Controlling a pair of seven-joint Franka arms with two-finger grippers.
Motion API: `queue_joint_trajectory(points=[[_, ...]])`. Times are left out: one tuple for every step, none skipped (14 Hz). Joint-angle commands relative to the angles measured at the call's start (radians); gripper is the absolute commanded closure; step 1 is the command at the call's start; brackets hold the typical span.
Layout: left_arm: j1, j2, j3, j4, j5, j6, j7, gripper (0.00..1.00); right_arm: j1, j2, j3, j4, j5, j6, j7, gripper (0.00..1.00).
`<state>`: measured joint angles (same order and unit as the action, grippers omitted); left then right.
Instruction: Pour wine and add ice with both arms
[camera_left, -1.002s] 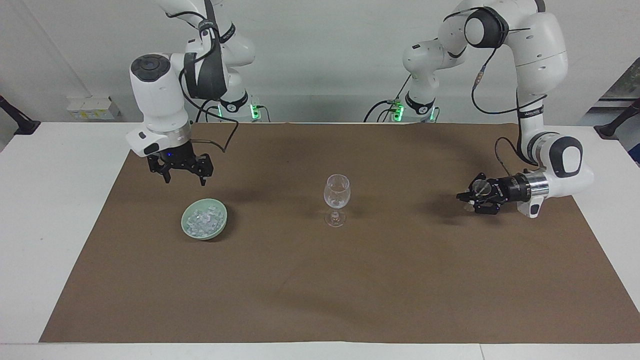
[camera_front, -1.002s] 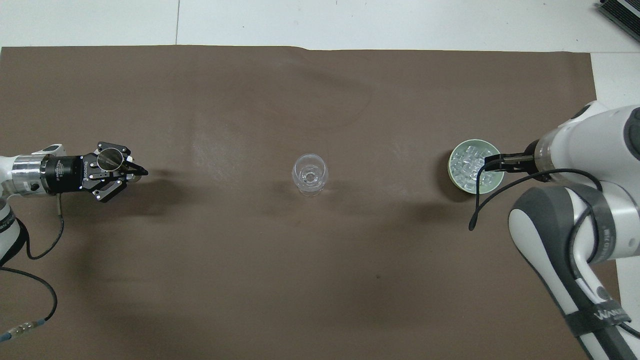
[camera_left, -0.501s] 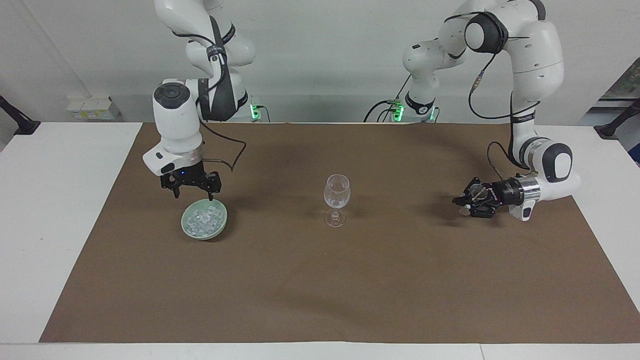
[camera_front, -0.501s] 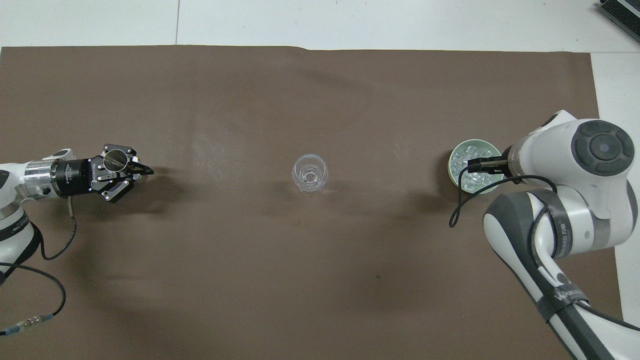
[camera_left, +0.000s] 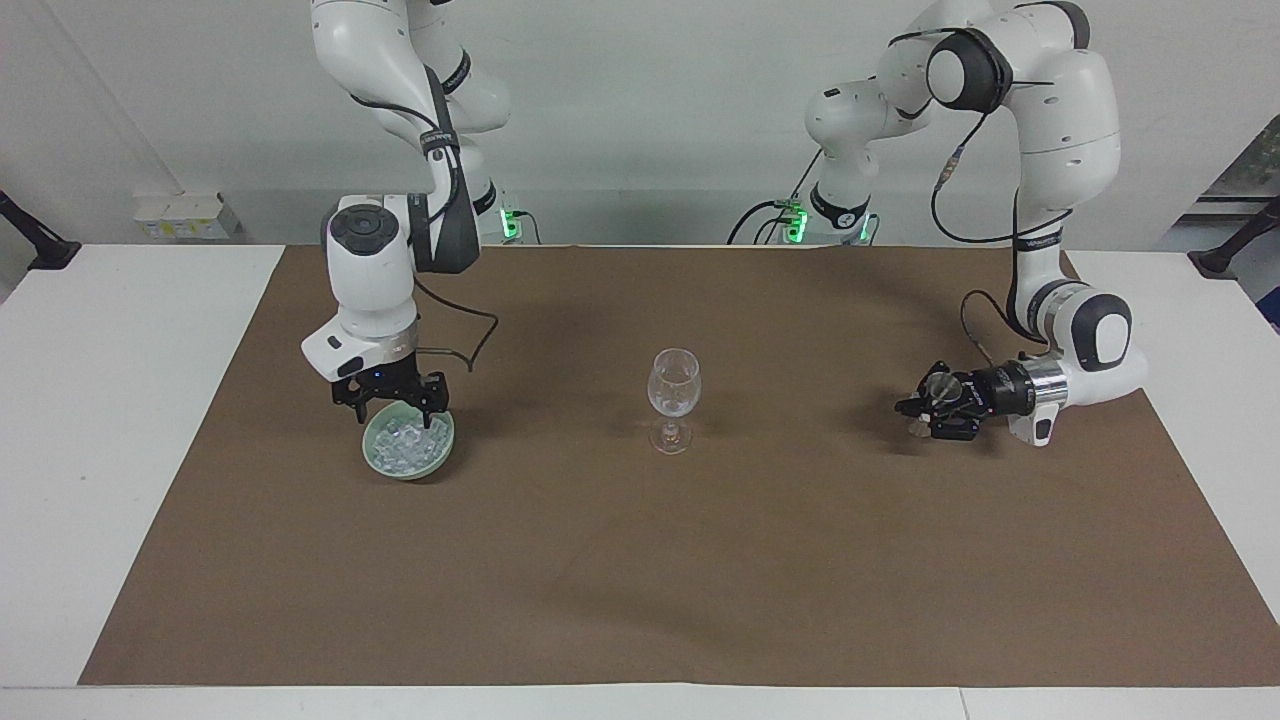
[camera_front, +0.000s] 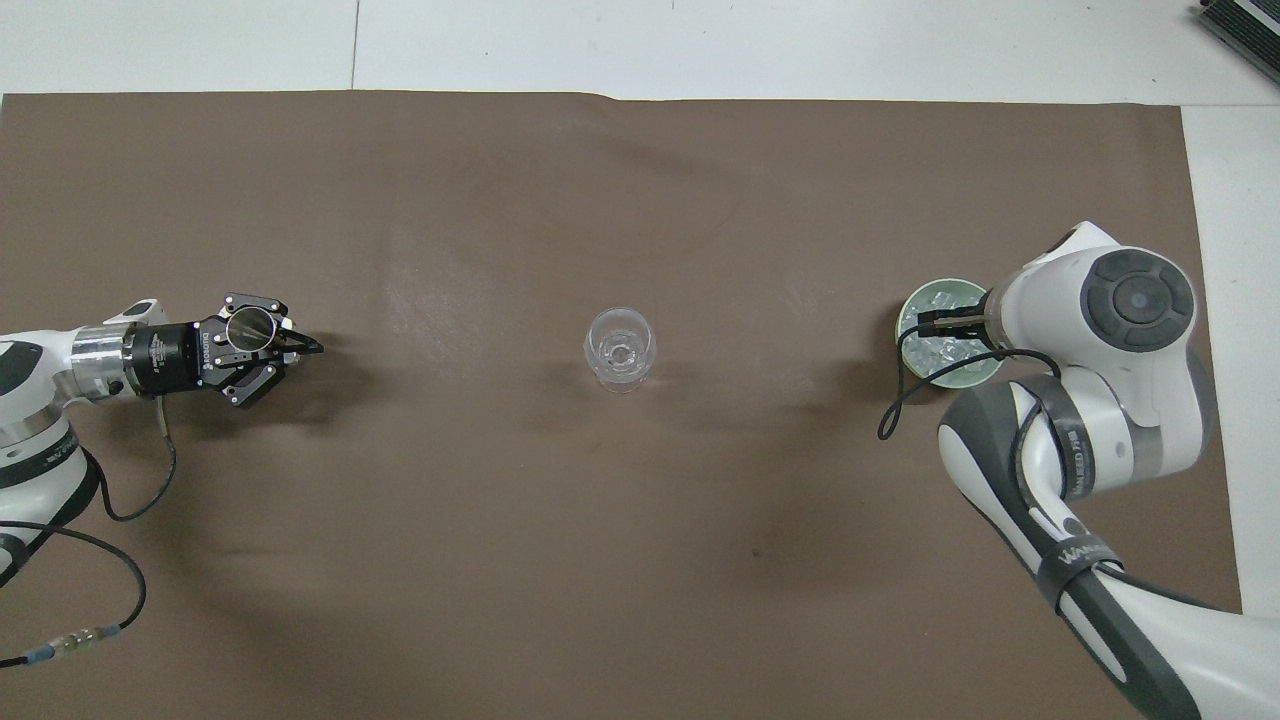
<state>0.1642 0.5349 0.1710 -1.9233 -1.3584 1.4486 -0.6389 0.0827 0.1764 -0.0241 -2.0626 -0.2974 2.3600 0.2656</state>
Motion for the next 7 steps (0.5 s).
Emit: queue_joint_trajectory(points=[[-0.015,0.005,0.008,-0.023,-0.027,0.016,0.039,1.00,-0.017,0.023,0.015,-0.007,-0.052,0.034,0.047,0.10],[-0.021,0.007,0.008,-0.028,-0.027,0.018,0.042,1.00,-0.014,0.029,0.015,-0.008,-0.055,0.038,0.047,0.14],[-0.021,0.008,0.008,-0.028,-0.027,0.018,0.045,1.00,-0.012,0.029,0.015,-0.008,-0.055,0.038,0.047,0.19],[-0.018,0.008,0.008,-0.028,-0.027,0.018,0.047,1.00,-0.011,0.029,0.015,-0.008,-0.055,0.039,0.049,0.20],[-0.020,0.008,0.008,-0.029,-0.027,0.018,0.053,1.00,-0.006,0.031,0.015,-0.007,-0.055,0.039,0.058,0.22],[-0.021,0.008,0.008,-0.031,-0.027,0.018,0.058,1.00,-0.005,0.040,0.021,-0.007,-0.058,0.051,0.076,0.23],[-0.020,0.011,0.008,-0.031,-0.027,0.018,0.061,1.00,-0.004,0.043,0.029,-0.007,-0.062,0.059,0.086,0.25]])
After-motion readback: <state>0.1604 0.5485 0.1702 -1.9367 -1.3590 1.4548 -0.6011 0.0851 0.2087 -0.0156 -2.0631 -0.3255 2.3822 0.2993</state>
